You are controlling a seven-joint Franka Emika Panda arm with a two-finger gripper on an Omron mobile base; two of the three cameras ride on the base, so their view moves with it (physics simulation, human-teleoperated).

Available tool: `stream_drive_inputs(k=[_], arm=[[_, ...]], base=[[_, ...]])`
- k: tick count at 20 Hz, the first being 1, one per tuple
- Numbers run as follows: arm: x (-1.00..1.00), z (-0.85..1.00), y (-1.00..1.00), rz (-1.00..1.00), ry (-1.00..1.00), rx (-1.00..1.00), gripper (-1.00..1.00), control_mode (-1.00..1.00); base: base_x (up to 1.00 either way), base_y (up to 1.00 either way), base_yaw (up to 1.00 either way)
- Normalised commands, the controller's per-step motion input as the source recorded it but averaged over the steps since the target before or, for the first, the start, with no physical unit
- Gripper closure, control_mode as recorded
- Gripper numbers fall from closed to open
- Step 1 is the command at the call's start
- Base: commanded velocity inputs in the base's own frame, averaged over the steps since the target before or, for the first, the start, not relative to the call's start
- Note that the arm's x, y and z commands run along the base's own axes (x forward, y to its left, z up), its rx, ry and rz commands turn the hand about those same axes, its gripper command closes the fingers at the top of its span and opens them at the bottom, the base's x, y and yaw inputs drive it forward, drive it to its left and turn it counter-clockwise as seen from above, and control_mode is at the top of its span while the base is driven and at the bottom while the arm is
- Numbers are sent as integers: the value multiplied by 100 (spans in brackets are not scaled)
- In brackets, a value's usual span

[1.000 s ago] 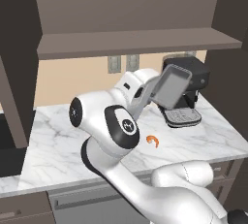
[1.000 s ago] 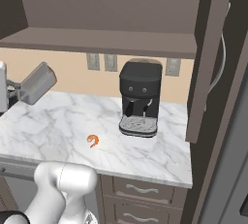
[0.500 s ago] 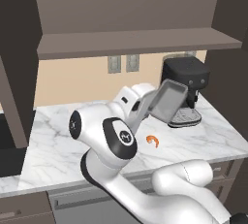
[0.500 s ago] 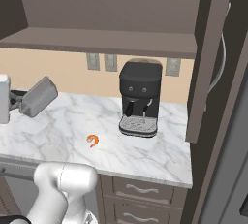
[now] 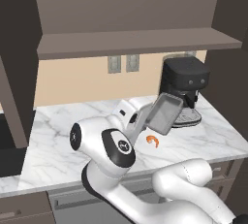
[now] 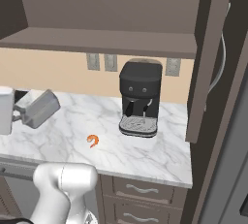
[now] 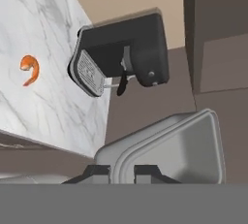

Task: Retrieve the tupperware from the cabinet, then place the raw meat into the tupperware to avoid contamination.

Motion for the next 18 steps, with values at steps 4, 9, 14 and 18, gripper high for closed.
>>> stream_drive_inputs(k=[4,9,14,18], arm=[[8,-34,4,3,6,0,100,-100],[23,-24,11,7,7,0,100,-100],[27,-21,10,8,8,0,100,-100],[27,-27,9,8,10,0,100,-100]], base=[[0,0,0],[0,0,0],[0,0,0],[0,0,0]])
